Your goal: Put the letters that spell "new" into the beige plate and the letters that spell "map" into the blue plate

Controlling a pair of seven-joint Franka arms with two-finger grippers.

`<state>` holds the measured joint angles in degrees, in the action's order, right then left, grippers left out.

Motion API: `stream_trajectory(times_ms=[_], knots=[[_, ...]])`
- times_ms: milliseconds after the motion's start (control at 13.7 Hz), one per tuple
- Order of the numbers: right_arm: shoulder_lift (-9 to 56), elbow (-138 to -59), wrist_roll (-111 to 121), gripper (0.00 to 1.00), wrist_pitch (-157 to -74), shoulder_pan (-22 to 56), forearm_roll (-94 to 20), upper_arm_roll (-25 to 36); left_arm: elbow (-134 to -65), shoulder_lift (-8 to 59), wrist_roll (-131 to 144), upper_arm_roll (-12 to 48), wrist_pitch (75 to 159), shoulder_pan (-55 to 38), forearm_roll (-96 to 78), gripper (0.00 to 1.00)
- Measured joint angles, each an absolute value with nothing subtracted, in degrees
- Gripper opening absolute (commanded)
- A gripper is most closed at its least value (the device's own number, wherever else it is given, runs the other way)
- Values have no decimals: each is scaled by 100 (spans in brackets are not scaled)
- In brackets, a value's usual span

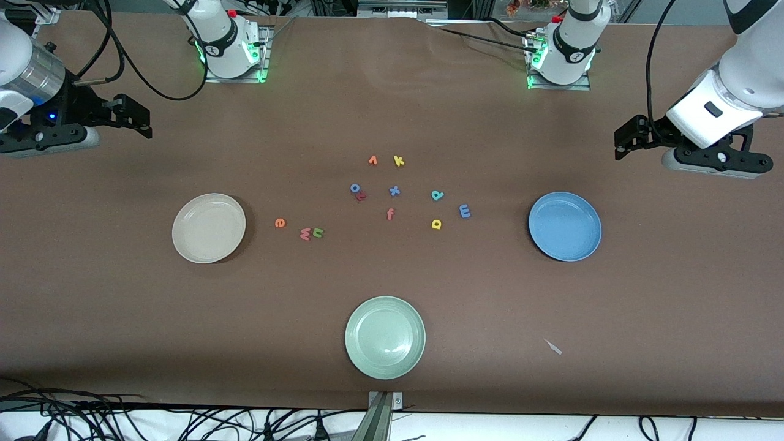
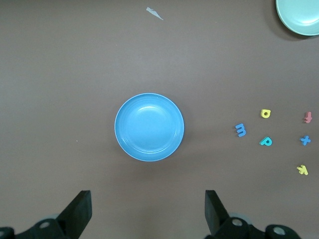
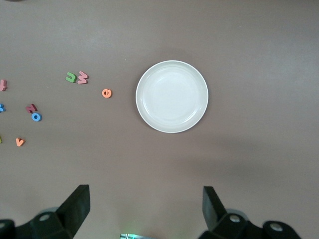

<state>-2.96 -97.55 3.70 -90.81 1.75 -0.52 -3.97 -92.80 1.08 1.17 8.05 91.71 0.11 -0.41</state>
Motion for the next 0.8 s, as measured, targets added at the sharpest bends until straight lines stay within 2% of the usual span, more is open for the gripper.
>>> stream_trajectory(times_ms=[802], knots=[[-330,-9748,370,100,-9169,176,-53,-423,-9222,112,117,860,9150,-2,-41,100]])
